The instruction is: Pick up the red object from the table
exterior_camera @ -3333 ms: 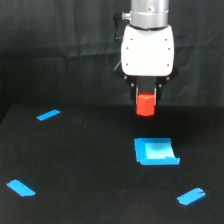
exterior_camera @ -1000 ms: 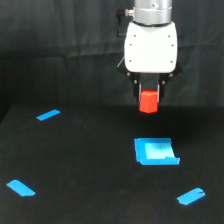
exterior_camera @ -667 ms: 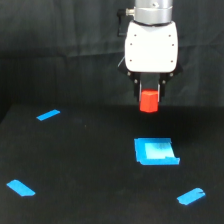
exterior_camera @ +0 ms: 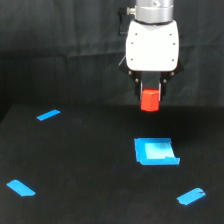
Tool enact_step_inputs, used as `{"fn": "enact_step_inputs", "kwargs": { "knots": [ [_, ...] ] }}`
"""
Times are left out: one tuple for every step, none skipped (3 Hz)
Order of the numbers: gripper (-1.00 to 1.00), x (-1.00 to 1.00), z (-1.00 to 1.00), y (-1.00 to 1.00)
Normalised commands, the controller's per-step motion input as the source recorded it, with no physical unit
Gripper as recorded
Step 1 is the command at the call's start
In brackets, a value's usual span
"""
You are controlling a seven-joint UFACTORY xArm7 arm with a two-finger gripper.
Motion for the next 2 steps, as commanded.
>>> {"fn": "enact_step_inputs", "kwargs": {
  "knots": [
    [-0.99, 0.03, 0.11, 0.00],
    [-1.00, 0.04, 0.09, 0.00]
  ]
}}
